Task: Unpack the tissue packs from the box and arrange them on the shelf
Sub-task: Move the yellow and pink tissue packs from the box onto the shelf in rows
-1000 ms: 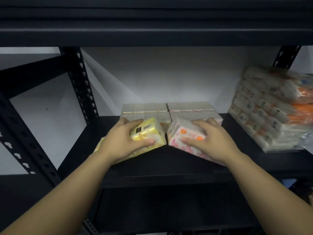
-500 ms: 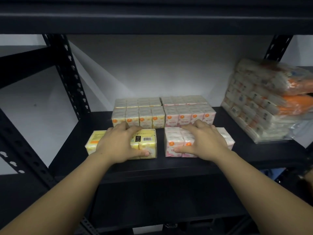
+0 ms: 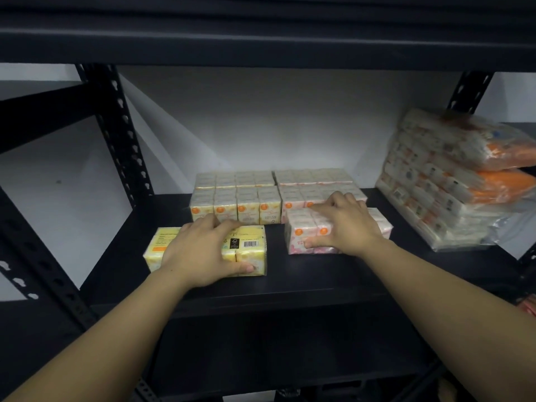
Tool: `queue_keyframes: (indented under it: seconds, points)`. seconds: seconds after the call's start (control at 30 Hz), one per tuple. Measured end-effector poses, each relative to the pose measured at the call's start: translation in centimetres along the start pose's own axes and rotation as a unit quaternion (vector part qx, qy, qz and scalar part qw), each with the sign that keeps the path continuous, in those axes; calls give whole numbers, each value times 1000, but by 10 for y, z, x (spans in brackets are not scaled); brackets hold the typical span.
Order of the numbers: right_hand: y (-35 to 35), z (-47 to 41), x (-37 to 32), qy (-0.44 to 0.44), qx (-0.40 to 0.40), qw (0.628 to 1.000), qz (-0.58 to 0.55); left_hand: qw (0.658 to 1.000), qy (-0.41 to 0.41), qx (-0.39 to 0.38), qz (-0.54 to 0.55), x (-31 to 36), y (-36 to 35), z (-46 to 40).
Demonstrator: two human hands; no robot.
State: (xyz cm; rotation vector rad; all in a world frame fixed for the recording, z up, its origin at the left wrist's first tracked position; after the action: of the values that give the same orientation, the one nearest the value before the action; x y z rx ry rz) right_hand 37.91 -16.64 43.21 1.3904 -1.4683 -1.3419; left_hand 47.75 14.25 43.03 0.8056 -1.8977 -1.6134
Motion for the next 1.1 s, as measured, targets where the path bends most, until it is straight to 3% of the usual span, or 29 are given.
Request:
queue_keyframes:
  seconds: [0.43, 0.57, 0.63, 0.77, 0.9, 1.0, 1.1]
  points:
    - [-6, -20, 2, 13, 18, 1000, 18, 1000, -9, -4, 17, -4, 0, -1]
    - [-5, -6, -27, 69, 128, 989, -20, 989, 3, 26, 145, -18, 10, 2]
    - [-9, 0, -54, 108, 151, 981, -45, 987, 19, 49, 153, -34, 16, 6]
    - [-14, 5, -106, 122, 95, 984, -90, 987, 102, 48, 119, -74, 20, 19]
    - [-22, 3, -129, 17, 16, 992, -123, 970, 217, -18, 110, -105, 9, 28]
    - [-27, 0, -131, -36, -38, 983, -174, 958, 220, -62, 171, -105, 1, 31]
    - [-30, -1, -131, -62, -41, 968, -241, 955, 210, -19, 209, -100, 1, 32]
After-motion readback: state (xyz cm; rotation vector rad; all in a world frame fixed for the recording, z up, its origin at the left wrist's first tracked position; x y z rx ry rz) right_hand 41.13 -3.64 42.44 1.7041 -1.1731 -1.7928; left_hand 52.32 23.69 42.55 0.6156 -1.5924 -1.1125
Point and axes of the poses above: each hand's wrist, its own z-axis away from the middle knuckle, its own y-axis out of the back of the hand, x = y × z, the point moved 2 cm from there along -z, towards the middle knuckle, and after that the axes turned 5 degrees about -z, right-handed, at the moved point
